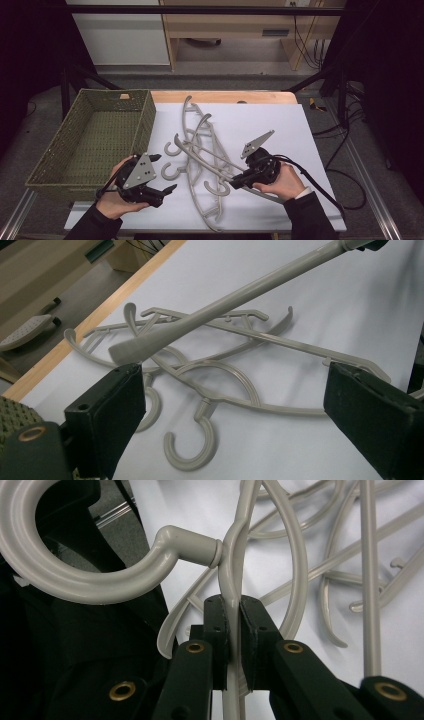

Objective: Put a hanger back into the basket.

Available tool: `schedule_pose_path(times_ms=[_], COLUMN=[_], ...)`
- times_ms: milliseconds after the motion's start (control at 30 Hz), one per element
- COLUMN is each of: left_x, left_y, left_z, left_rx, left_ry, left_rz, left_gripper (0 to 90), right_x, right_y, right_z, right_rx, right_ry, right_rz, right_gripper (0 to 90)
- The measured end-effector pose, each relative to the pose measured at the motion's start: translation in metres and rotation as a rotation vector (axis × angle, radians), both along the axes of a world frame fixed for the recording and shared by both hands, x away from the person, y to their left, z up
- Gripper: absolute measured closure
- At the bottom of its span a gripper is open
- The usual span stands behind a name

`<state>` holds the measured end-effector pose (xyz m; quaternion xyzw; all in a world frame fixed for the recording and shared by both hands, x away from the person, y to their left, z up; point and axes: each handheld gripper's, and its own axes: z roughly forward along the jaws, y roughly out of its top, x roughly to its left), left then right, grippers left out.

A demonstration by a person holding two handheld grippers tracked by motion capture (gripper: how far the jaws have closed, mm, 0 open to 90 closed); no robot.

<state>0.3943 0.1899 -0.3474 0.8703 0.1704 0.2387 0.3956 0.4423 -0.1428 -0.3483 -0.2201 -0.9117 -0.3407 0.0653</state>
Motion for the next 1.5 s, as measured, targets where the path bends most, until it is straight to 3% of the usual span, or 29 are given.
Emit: schedule_pose_path(times_ms=[267, 333, 467, 767, 1233, 1467, 1500], left_x=[0.001, 0.000, -0.003, -0.001, -0.002, -0.005, -0.003], left_y=[-0.022, -0.028, -0.037, -0.057, -0.080, -0.086, -0.088], left_z=[0.001, 0.000, -0.002, -0.005, -0.014, -0.021, -0.021], left_rx=[0.153, 0.162, 0.236, 0.335, 0.411, 0.448, 0.455], left_ry=[-0.047, -0.061, -0.109, -0.174, -0.224, -0.268, -0.295], left_rz=[-0.086, -0.113, -0.160, -0.246, -0.345, -0.379, -0.409], left_gripper=[12.6, 14.7, 20.3, 29.3, 48.0, 59.1, 60.9], right_x=[-0.004, -0.005, -0.007, -0.009, -0.012, -0.012, -0.012], right_y=[0.005, 0.006, 0.007, 0.008, 0.012, 0.012, 0.012], right_z=[0.002, 0.002, 0.002, 0.001, -0.004, -0.004, -0.003], right_rx=[-0.020, -0.019, -0.027, -0.023, -0.038, -0.029, -0.031], right_ry=[0.014, 0.025, 0.043, 0.045, 0.073, 0.071, 0.074], right_rz=[0.091, 0.096, 0.126, 0.158, 0.191, 0.202, 0.205], right_gripper=[83.0, 83.0, 83.0, 83.0, 83.0, 83.0, 83.0])
